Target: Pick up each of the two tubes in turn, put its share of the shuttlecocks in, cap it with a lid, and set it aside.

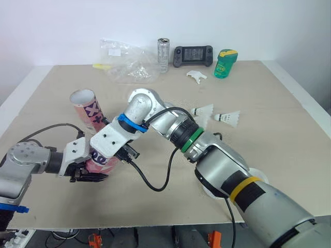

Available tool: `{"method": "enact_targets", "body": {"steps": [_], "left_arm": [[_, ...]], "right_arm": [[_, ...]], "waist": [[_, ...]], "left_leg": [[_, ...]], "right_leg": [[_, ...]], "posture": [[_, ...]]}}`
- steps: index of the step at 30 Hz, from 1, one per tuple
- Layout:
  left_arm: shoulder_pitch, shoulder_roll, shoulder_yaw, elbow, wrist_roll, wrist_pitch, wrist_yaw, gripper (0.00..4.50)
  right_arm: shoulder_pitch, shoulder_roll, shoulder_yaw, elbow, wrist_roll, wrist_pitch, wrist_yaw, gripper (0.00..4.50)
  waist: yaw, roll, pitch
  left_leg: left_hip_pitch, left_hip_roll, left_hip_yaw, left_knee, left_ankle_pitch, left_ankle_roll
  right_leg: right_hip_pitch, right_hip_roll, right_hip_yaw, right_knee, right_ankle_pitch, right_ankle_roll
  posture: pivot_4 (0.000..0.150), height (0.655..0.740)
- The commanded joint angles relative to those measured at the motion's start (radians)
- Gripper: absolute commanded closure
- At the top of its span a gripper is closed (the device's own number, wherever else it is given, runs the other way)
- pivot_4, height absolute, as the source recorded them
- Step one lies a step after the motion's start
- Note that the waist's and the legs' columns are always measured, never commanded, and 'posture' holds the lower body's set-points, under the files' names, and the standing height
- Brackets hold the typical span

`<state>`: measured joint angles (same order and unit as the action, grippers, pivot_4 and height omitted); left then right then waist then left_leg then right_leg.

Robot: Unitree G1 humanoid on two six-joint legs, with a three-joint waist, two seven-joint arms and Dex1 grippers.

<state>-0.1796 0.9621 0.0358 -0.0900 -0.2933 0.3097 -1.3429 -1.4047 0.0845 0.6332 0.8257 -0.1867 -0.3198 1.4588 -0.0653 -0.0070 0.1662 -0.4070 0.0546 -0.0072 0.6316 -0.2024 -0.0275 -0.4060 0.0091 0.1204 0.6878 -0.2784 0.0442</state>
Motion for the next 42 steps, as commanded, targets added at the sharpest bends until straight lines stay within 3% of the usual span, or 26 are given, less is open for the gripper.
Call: {"method": "enact_targets", "body": {"steps": [1,6,13,20,23,24,26,32,37,42], "left_arm": [[0.016,-0.007,-0.044,-0.033,0.001,0.020,0.004,1.68],[0.021,-0.008,-0.044,-0.045,0.005,0.026,0.011,1.68],[0.026,-0.030,-0.054,-0.035,0.015,0.003,0.024,1.68],[0.011,-0.069,-0.055,-0.028,0.017,-0.025,0.045,1.68],[-0.010,-0.117,-0.046,-0.035,0.008,-0.053,0.077,1.68],[-0.018,-0.134,-0.043,-0.045,-0.003,-0.048,0.084,1.68],[-0.024,-0.160,-0.038,-0.064,-0.022,-0.041,0.095,1.68],[-0.042,-0.273,-0.050,-0.134,-0.099,-0.002,0.155,1.68],[-0.038,-0.363,-0.087,-0.108,-0.086,-0.036,0.213,1.68],[-0.014,-0.457,-0.161,0.011,0.022,-0.176,0.280,1.68]], "right_arm": [[-0.001,0.082,0.014,0.028,-0.003,-0.008,0.014,4.42],[-0.028,0.028,-0.105,-0.033,0.151,0.101,0.142,4.42],[-0.020,-0.263,0.004,-0.223,0.410,0.180,0.156,4.42],[0.032,-0.417,-0.055,-0.317,0.481,0.259,0.156,4.42],[0.124,-0.558,-0.121,-0.443,0.515,0.347,0.156,4.42],[0.157,-0.610,-0.135,-0.482,0.500,0.382,0.156,3.99],[0.209,-0.695,-0.135,-0.541,0.468,0.416,0.156,3.70],[0.367,-1.083,-0.010,-0.816,0.596,0.443,0.156,0.95],[0.422,-1.206,0.063,-0.854,0.557,0.380,0.156,0.95],[0.500,-1.211,0.057,-0.837,0.438,0.364,0.156,0.95]], "waist": [[-0.005,0.000,0.000],[-0.006,-0.001,0.001],[0.013,-0.003,0.003],[0.023,-0.003,0.003],[0.040,-0.003,0.003],[0.042,-0.003,0.004],[0.047,-0.003,0.004],[0.042,-0.006,0.007],[0.016,-0.007,0.008],[0.020,-0.007,0.008]], "left_leg": [[0.000,0.001,0.000,0.000,0.000,0.000],[0.000,0.000,-0.002,0.001,0.000,0.000],[-0.002,-0.004,-0.006,0.002,-0.002,-0.005],[-0.002,-0.005,-0.007,0.002,-0.002,-0.005],[-0.003,-0.007,-0.008,0.004,-0.002,-0.006],[-0.006,-0.008,-0.008,0.005,-0.001,-0.006],[-0.009,-0.009,-0.007,0.007,-0.001,-0.006],[-0.020,-0.010,-0.005,0.009,-0.002,-0.007],[-0.021,-0.007,-0.006,0.007,-0.004,-0.005],[-0.020,-0.008,-0.008,0.007,-0.004,-0.005]], "right_leg": [[0.000,0.001,0.000,0.001,0.000,-0.001],[-0.002,0.002,-0.001,0.010,-0.003,-0.001],[0.000,-0.002,-0.002,0.010,-0.007,0.003],[0.000,-0.003,-0.003,0.010,-0.008,0.003],[0.001,-0.007,-0.006,0.010,-0.009,0.004],[0.001,-0.009,-0.007,0.010,-0.011,0.005],[0.000,-0.012,-0.009,0.009,-0.011,0.005],[-0.004,-0.016,-0.010,0.002,-0.006,0.007],[-0.005,-0.013,-0.011,-0.001,-0.005,0.005],[-0.003,-0.013,-0.012,-0.003,-0.005,0.005]], "posture": [[0.150,0.7236],[0.150,0.7236],[0.150,0.7236],[0.150,0.7236],[0.150,0.7236],[0.150,0.7236],[0.150,0.7236],[0.150,0.7236],[0.150,0.7236],[0.150,0.7236]]}}
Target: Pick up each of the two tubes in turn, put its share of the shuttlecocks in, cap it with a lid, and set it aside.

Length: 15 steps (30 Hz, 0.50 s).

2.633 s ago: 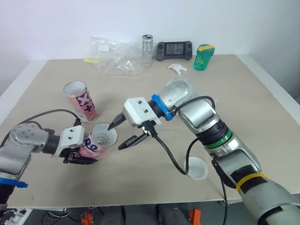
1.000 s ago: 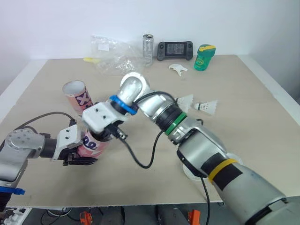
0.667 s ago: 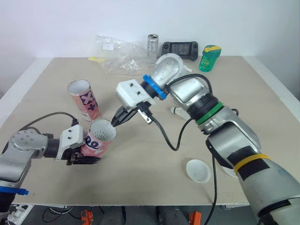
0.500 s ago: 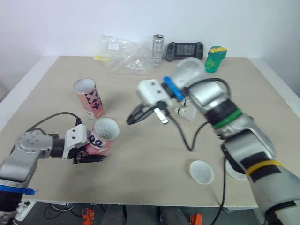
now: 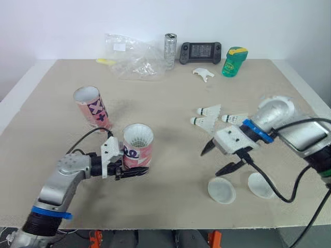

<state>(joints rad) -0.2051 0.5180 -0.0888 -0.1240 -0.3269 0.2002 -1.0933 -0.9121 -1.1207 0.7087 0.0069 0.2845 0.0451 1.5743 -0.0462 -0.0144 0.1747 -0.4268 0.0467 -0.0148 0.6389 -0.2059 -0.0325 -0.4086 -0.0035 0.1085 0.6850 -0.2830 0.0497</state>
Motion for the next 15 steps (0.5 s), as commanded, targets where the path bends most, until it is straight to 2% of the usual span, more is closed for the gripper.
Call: {"method": "enact_targets", "body": {"steps": [1,7,13,15], "left_arm": [[0.014,-0.026,-0.041,0.060,0.061,-0.081,0.041,1.68],[0.015,-0.084,-0.069,0.160,0.096,-0.178,0.075,1.68],[-0.001,-0.086,-0.068,0.204,0.090,-0.214,0.081,1.68],[-0.009,-0.086,-0.066,0.200,0.085,-0.208,0.085,1.68]], "right_arm": [[0.020,-0.006,-0.024,-0.029,-0.037,0.007,0.040,0.95],[0.085,0.053,-0.071,-0.016,-0.155,0.029,0.009,0.95],[0.143,0.039,-0.092,-0.022,-0.213,-0.017,0.039,0.95],[0.147,0.038,-0.088,-0.021,-0.223,-0.028,0.040,1.48]], "waist": [[0.001,0.001,0.000],[0.011,0.001,0.000],[0.013,0.001,-0.001],[0.013,0.002,-0.001]], "left_leg": [[0.000,0.000,0.000,0.001,0.000,0.000],[0.003,-0.002,-0.001,0.004,0.003,-0.002],[0.004,-0.002,0.002,0.006,0.008,-0.005],[0.005,-0.001,0.003,0.006,0.008,-0.005]], "right_leg": [[0.000,0.000,0.000,0.000,0.000,0.000],[0.006,-0.002,-0.001,-0.001,0.003,0.009],[0.006,-0.003,0.001,-0.002,0.006,0.008],[0.006,-0.003,0.001,-0.002,0.008,0.008]], "posture": [[0.150,0.7236],[0.150,0.7236],[0.150,0.7236],[0.150,0.7236]]}}
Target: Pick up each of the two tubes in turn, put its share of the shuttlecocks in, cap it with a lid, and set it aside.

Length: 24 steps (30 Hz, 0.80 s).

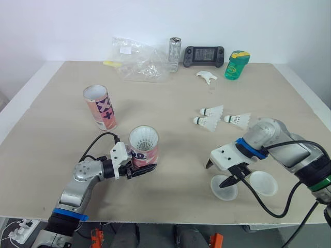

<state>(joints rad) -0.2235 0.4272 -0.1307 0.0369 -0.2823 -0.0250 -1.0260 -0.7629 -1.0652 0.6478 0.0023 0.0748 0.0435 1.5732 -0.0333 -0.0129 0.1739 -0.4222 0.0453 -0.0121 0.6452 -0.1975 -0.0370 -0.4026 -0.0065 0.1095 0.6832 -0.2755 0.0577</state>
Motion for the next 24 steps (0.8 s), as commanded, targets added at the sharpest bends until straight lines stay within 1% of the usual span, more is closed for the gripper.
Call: {"method": "enact_targets", "body": {"steps": [1,3,4,6,7,12,15,18,20,24], "left_arm": [[0.005,0.004,-0.023,0.038,0.038,0.019,0.019,1.68],[0.000,0.005,-0.024,0.033,0.036,0.026,0.019,1.68],[-0.005,0.004,-0.025,0.028,0.035,0.030,0.021,1.68],[-0.015,0.002,-0.027,0.018,0.032,0.042,0.022,1.68],[-0.019,0.000,-0.028,0.016,0.032,0.045,0.023,1.68],[-0.051,-0.013,-0.033,0.029,0.035,0.048,0.037,1.68],[-0.067,-0.015,-0.038,0.040,0.032,0.048,0.026,1.68],[-0.095,-0.018,-0.047,0.063,0.025,0.053,0.004,1.68],[-0.110,-0.019,-0.058,0.077,0.018,0.066,-0.020,1.68],[-0.139,-0.013,-0.092,0.111,0.021,0.101,-0.079,1.68]], "right_arm": [[-0.002,-0.017,-0.025,-0.014,-0.017,-0.033,0.041,1.75],[-0.006,-0.015,-0.021,-0.010,-0.022,-0.044,0.041,2.81],[-0.014,-0.009,-0.018,-0.009,-0.019,-0.040,0.041,3.09],[-0.027,0.000,-0.016,-0.002,-0.024,-0.054,0.041,4.23],[-0.033,0.009,-0.021,0.004,-0.024,-0.040,0.041,4.42],[-0.063,-0.022,0.004,0.004,0.021,-0.049,0.041,4.42],[-0.093,-0.010,-0.005,0.004,0.053,-0.020,0.041,4.42],[-0.194,0.072,-0.057,-0.006,0.154,0.127,0.041,4.42],[-0.282,0.107,-0.072,-0.009,0.240,0.189,0.041,4.42],[-0.482,0.241,-0.092,0.060,0.303,0.248,0.041,4.42]], "waist": [[0.000,0.000,0.000],[0.000,0.000,0.000],[0.000,0.000,0.000],[0.000,0.000,0.000],[0.000,0.000,0.000],[0.001,0.000,0.000],[0.001,0.000,0.000],[0.000,0.000,0.000],[-0.002,0.001,0.001],[-0.007,0.001,0.001]], "left_leg": [[0.000,0.000,0.000,0.000,0.001,0.000],[0.000,0.000,0.000,0.000,0.001,0.000],[0.000,0.000,0.000,0.000,0.002,0.000],[0.000,0.000,0.001,0.000,0.002,-0.001],[0.000,0.000,0.001,0.000,0.002,-0.001],[0.000,0.000,0.002,0.001,0.002,-0.001],[-0.001,0.000,0.002,0.001,0.002,-0.001],[-0.001,0.001,0.003,0.000,0.002,-0.001],[-0.001,0.001,0.003,0.000,0.003,0.000],[-0.002,0.001,0.003,-0.002,0.004,0.002]], "right_leg": [[0.000,0.000,0.000,0.000,0.001,0.000],[0.000,0.000,0.000,0.000,0.002,0.000],[0.000,0.000,0.000,0.000,0.002,0.001],[0.000,0.000,0.001,0.000,0.002,0.001],[0.000,0.000,0.001,0.000,0.002,0.001],[0.000,0.000,0.002,0.000,0.003,0.002],[-0.001,0.000,0.002,0.000,0.003,0.002],[-0.002,0.000,0.002,0.000,0.004,0.002],[-0.003,0.000,0.002,0.000,0.006,0.001],[-0.004,0.001,0.002,0.000,0.008,0.003]], "posture": [[0.150,0.7236],[0.150,0.7236],[0.150,0.7236],[0.150,0.7236],[0.150,0.7236],[0.150,0.7236],[0.150,0.7236],[0.150,0.7236],[0.150,0.7236],[0.150,0.7236]]}}
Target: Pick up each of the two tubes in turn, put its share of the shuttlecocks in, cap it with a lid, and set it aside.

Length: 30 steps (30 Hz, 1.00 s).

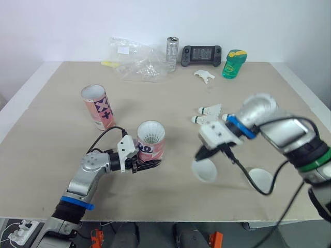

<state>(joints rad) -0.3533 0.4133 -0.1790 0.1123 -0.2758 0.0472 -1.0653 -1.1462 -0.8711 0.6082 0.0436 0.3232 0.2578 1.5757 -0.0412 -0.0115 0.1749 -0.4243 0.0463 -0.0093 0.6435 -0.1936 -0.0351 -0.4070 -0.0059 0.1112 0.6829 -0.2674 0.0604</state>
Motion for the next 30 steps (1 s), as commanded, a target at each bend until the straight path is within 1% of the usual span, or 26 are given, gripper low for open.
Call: {"method": "enact_targets", "body": {"steps": [1,3,6,12,16,21,26,30], "left_arm": [[-0.015,0.000,-0.048,0.045,0.015,0.038,-0.048,1.68],[-0.028,0.004,-0.066,0.058,0.015,0.066,-0.078,1.68],[-0.042,0.014,-0.097,0.067,0.028,0.096,-0.123,1.68],[-0.057,0.009,-0.106,0.084,0.040,0.113,-0.150,1.68],[-0.054,0.011,-0.106,0.085,0.045,0.110,-0.154,1.68],[-0.044,0.024,-0.104,0.086,0.050,0.103,-0.159,1.68],[-0.042,0.029,-0.099,0.092,0.050,0.098,-0.157,1.68],[-0.042,0.030,-0.094,0.100,0.052,0.090,-0.153,1.68]], "right_arm": [[-0.125,0.070,-0.050,0.033,0.056,0.036,0.039,4.42],[-0.179,0.126,-0.046,0.066,0.050,0.040,0.039,4.42],[-0.240,0.187,-0.030,0.110,0.028,-0.004,0.039,4.42],[-0.298,0.294,-0.020,0.205,-0.048,-0.096,0.039,4.42],[-0.318,0.332,-0.023,0.260,-0.096,-0.155,0.039,4.42],[-0.351,0.336,0.002,0.342,-0.145,-0.253,0.039,4.42],[-0.391,0.355,0.008,0.428,-0.167,-0.317,0.039,4.42],[-0.399,0.365,0.010,0.454,-0.166,-0.335,0.039,4.42]], "waist": [[0.004,-0.001,-0.001],[0.009,-0.004,-0.003],[0.012,-0.004,-0.003],[0.017,-0.004,-0.003],[0.018,-0.004,-0.003],[0.018,-0.004,-0.003],[0.018,-0.004,-0.003],[0.018,-0.004,-0.003]], "left_leg": [[0.000,0.000,-0.001,0.000,0.000,0.000],[0.000,0.000,-0.003,-0.002,0.000,0.000],[-0.001,-0.002,-0.003,-0.003,0.000,-0.001],[-0.003,-0.002,-0.005,-0.005,-0.001,0.000],[-0.003,-0.002,-0.008,-0.005,0.000,0.000],[-0.003,-0.002,-0.008,-0.004,0.000,0.000],[-0.002,-0.002,-0.009,-0.005,0.000,0.000],[-0.002,-0.001,-0.009,-0.006,0.000,0.000]], "right_leg": [[0.000,0.000,-0.001,0.000,0.000,0.000],[0.001,0.000,-0.002,0.000,-0.003,0.000],[0.001,0.000,-0.002,-0.001,-0.003,-0.002],[0.000,0.000,-0.003,-0.001,-0.003,-0.005],[0.001,0.000,-0.005,-0.001,-0.004,-0.006],[0.001,0.000,-0.006,-0.001,-0.003,-0.006],[0.001,0.001,-0.007,-0.001,-0.004,-0.007],[0.001,0.001,-0.007,-0.001,-0.004,-0.008]], "posture": [[0.150,0.7236],[0.150,0.7236],[0.150,0.7236],[0.150,0.7236],[0.150,0.7236],[0.150,0.7236],[0.150,0.7236],[0.150,0.7236]]}}
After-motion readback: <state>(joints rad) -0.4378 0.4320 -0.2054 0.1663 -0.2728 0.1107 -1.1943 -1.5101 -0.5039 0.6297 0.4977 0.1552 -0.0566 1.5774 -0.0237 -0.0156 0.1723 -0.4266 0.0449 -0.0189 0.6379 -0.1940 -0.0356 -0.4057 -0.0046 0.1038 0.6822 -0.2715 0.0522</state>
